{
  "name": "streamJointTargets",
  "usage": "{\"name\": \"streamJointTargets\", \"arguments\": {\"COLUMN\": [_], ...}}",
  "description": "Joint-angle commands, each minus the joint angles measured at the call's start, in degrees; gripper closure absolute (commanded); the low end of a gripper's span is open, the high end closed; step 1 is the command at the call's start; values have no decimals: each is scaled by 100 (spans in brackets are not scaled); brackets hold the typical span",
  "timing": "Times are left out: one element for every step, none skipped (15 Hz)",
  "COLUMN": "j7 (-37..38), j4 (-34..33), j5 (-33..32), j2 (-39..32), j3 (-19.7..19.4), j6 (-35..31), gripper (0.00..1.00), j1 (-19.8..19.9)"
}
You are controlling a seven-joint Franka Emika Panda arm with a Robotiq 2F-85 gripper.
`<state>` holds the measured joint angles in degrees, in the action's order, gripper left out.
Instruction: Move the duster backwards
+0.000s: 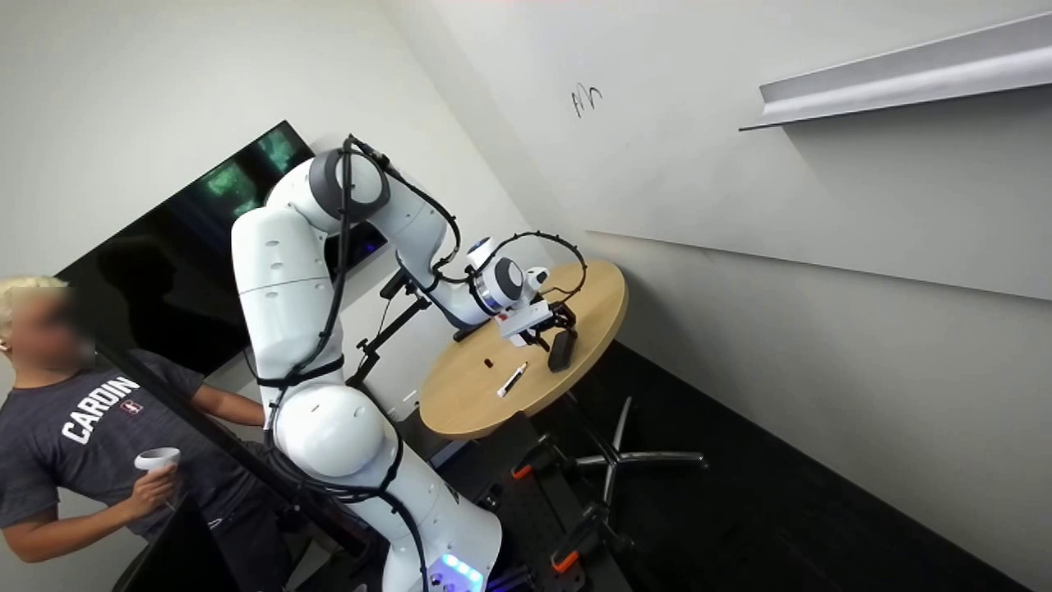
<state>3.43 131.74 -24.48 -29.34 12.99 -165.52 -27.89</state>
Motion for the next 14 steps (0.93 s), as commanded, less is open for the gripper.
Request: {"name": "streamJointTargets", "arguments": {"j7": [-159, -156, -143, -143, -141, -135, -155, -211, -252, -382, -531, -698, -887, -1032], "j4": [-176, -190, -197, -205, -209, -208, -212, -241, -311, -459, -610, -833, -1045, -1312], "j5": [214, 242, 260, 274, 275, 273, 278, 261, 221, 175, 129, 88, 72, 18], "j2": [-104, -119, -118, -118, -113, -84, -52, -1, 34, 62, 48, 3, -65, -148], "j3": [-67, -71, -84, -87, -94, -103, -82, -37, -28, 15, 44, 63, 115, 114], "j6": [114, 110, 118, 124, 129, 147, 153, 150, 194, 301, 348, 477, 560, 740], "gripper": [38, 47, 54, 63, 70, 70, 70, 70, 70, 70, 70, 70, 70, 70], "j1": [-122, -138, -160, -172, -184, -200, -197, -201, -243, -280, -305, -347, -352, -425]}}
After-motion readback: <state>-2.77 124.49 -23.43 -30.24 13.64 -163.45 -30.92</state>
